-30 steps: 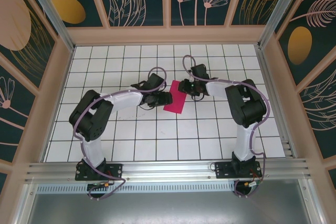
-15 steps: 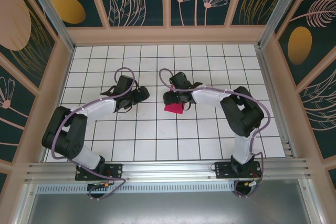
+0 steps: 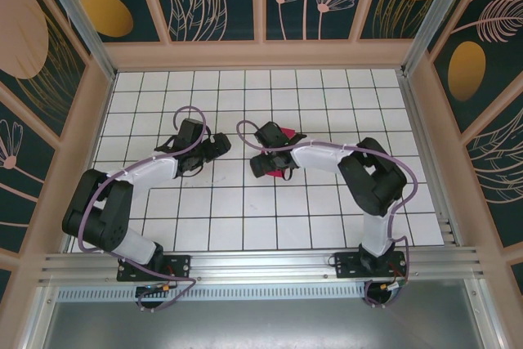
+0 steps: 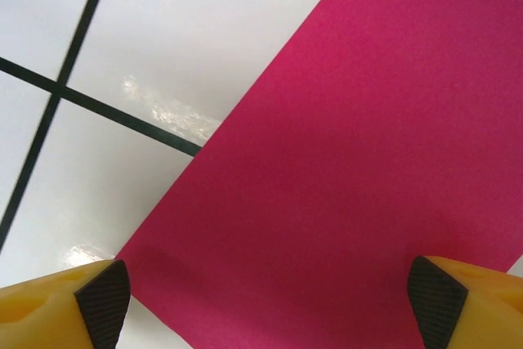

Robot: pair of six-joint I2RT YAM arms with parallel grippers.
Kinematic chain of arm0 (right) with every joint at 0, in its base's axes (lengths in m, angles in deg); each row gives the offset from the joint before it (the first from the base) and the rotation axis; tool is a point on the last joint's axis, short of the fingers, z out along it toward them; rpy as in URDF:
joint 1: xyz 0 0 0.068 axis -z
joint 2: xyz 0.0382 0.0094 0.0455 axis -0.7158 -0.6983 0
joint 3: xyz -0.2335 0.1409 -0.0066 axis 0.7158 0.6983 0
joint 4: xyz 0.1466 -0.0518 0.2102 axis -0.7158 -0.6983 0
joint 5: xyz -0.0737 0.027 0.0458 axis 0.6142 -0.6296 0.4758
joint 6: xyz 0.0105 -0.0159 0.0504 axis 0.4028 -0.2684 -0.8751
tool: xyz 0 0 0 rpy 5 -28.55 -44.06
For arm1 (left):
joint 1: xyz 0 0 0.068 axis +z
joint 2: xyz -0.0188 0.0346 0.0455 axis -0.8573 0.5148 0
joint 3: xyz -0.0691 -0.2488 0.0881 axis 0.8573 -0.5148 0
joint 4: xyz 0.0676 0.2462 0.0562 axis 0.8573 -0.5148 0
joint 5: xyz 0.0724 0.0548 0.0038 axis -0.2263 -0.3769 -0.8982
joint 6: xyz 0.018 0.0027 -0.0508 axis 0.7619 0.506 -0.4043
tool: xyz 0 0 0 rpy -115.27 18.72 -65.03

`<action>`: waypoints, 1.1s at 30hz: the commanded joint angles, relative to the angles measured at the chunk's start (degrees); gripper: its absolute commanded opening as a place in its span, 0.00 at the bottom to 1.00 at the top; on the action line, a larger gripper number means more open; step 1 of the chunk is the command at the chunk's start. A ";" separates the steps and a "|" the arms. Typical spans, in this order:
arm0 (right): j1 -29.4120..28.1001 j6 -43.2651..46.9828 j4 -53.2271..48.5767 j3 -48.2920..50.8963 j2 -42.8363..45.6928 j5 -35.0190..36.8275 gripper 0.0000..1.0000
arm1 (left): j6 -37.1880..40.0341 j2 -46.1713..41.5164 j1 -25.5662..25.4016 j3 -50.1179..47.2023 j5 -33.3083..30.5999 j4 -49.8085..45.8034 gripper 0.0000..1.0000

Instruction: Fold a paper plane with a square sheet of paper (pick it up from the middle)

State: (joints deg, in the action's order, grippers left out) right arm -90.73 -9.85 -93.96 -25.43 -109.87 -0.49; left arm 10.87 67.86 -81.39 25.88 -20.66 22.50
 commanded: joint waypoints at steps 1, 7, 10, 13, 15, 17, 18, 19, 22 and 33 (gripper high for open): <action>-0.43 1.42 -2.06 -0.19 -2.29 1.62 0.90 | -0.28 -0.09 0.39 0.07 0.35 1.28 0.98; -0.25 1.02 -2.85 -0.06 -4.66 2.85 0.88 | -0.29 0.69 0.40 0.73 1.66 1.33 0.99; 0.31 0.65 -2.44 0.71 -4.93 2.13 0.84 | -0.23 0.90 0.41 0.95 2.06 1.38 0.99; 1.43 0.33 -1.85 1.60 -4.70 0.24 0.81 | -0.23 1.07 0.40 1.19 2.76 1.36 0.99; 2.63 0.30 -0.75 2.64 -4.26 -3.10 0.80 | -0.26 1.22 0.39 1.30 3.52 1.64 0.98; 4.05 0.28 0.70 3.84 -3.44 -7.49 0.80 | -0.27 1.24 0.35 1.31 4.62 2.14 0.99; 4.98 0.41 1.84 4.58 -3.01 -10.27 0.80 | -0.27 1.33 0.41 1.33 5.33 2.53 0.98; 5.80 0.40 2.62 5.27 -2.57 -12.71 0.80 | -0.28 1.43 0.40 1.24 5.82 2.81 0.99; 8.15 0.40 4.53 7.01 -1.64 -18.49 0.80 | -0.27 1.85 0.40 1.30 7.65 3.80 0.99; 11.95 -0.82 5.20 8.69 -1.96 -20.78 0.76 | -0.55 3.35 0.40 1.13 13.16 7.58 0.99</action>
State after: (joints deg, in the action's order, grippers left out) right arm -79.91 -9.59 -85.70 -19.95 -108.18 -21.87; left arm 10.83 70.37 -81.39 25.97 -10.39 27.15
